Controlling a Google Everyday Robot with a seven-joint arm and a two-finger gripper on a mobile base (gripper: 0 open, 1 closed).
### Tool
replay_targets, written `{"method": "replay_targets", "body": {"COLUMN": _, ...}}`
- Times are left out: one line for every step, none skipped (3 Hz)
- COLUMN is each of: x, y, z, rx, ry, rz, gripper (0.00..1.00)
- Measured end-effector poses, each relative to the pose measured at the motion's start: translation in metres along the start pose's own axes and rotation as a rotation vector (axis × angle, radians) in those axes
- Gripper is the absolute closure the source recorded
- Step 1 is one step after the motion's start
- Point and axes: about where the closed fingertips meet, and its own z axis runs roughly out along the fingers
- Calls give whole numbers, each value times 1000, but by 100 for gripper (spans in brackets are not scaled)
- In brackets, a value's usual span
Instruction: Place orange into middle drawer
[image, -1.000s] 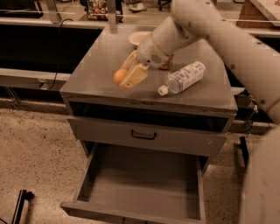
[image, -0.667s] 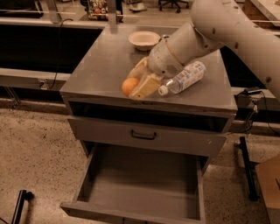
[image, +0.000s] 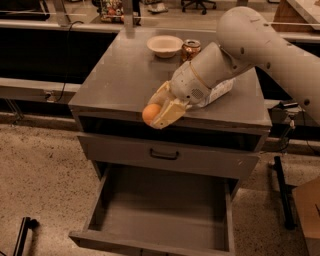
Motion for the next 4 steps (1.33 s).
{"method": "replay_targets", "body": {"x": 9, "y": -1, "z": 11, "rx": 44, "ry": -41, "rz": 30, "gripper": 100}}
{"method": "replay_targets", "body": {"x": 27, "y": 19, "z": 33, "rx": 110, "ry": -142, "rz": 130, "gripper": 100}}
{"method": "replay_targets", "body": {"x": 74, "y": 54, "z": 67, "rx": 163, "ry": -224, "rz": 257, "gripper": 100}}
{"method": "replay_targets", "body": {"x": 130, "y": 70, "z": 115, "rx": 224, "ry": -245, "rz": 377, "gripper": 100}}
